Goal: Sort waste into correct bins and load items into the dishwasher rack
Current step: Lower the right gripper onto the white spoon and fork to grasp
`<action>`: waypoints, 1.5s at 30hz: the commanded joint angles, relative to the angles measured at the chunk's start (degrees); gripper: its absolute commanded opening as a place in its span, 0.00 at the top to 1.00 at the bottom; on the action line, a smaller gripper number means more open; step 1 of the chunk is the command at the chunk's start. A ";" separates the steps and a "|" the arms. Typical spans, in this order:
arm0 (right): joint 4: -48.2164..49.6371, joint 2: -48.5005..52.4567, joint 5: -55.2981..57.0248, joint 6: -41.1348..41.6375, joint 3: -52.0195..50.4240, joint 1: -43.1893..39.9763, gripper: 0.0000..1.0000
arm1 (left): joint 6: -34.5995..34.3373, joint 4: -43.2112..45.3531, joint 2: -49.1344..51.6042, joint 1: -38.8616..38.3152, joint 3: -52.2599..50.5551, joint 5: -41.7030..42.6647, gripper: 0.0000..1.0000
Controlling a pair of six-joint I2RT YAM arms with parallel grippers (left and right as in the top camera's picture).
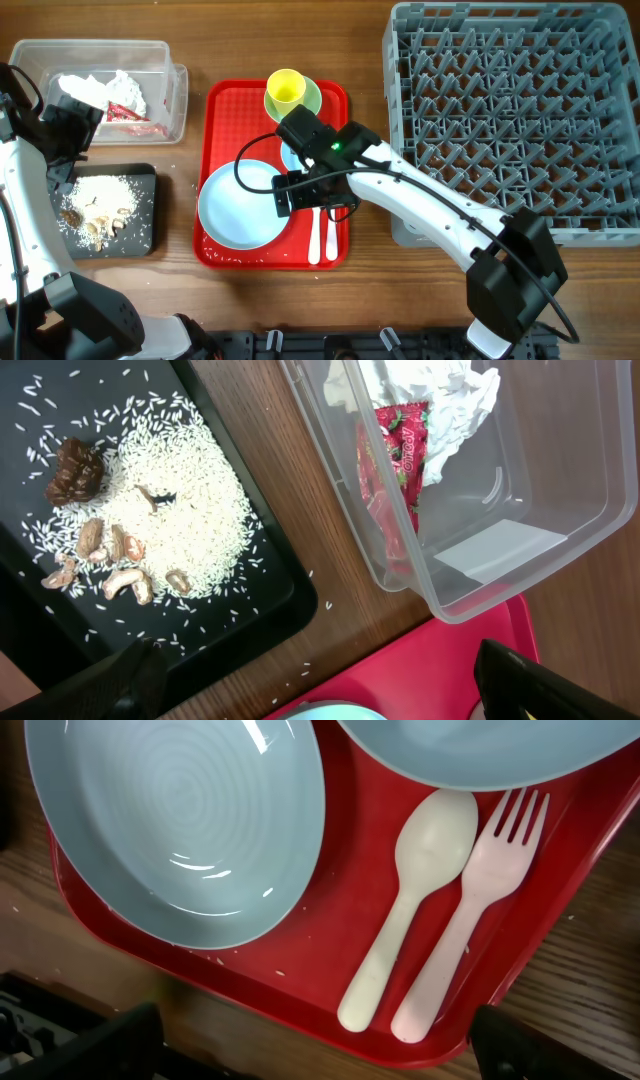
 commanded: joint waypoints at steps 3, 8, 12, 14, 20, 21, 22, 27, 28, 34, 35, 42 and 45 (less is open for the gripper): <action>4.39 1.42 0.17 -1.97 -0.33 0.24 0.00 | -0.13 0.00 0.17 0.31 0.63 0.07 0.00; 7.48 1.42 1.11 -2.14 -0.33 0.22 0.00 | -0.13 0.00 0.17 0.31 0.63 0.09 0.00; 4.33 1.42 8.00 -6.40 -0.33 0.22 0.00 | -0.13 0.00 0.17 0.31 0.63 0.09 0.00; 1.14 1.42 8.17 -6.40 0.02 -0.28 0.00 | -0.13 0.00 0.17 0.31 0.63 0.09 0.00; -2.93 1.42 8.37 -4.55 0.07 -3.13 0.00 | -0.13 0.00 0.17 0.31 0.63 0.07 0.00; -1.73 1.44 8.37 -4.57 0.02 -3.17 0.00 | -0.13 0.00 0.17 0.31 0.63 0.09 0.00; 0.31 1.49 7.80 -4.96 0.02 -3.17 0.00 | -0.13 0.00 0.17 0.31 0.63 0.09 0.00; 4.55 1.49 5.14 -7.76 0.02 -2.45 0.00 | -0.13 0.00 0.17 0.31 0.63 0.09 0.00; 4.81 1.49 5.05 -7.58 0.02 -2.47 0.00 | -0.13 0.00 0.17 0.31 0.63 0.07 0.00; 7.76 1.49 -9.49 3.15 0.07 -2.47 0.02 | -0.13 0.00 0.17 0.31 0.63 0.09 0.00; 7.69 1.49 -10.12 4.22 0.07 -2.45 0.04 | -0.13 0.00 0.17 0.31 0.63 0.09 0.00; -2.99 1.49 13.92 -0.52 -0.28 -1.49 0.05 | -0.13 0.00 0.17 0.31 0.63 0.09 0.00; -2.56 1.49 13.70 -0.39 -0.33 -0.28 0.15 | -0.13 0.00 0.17 0.31 0.63 0.09 0.00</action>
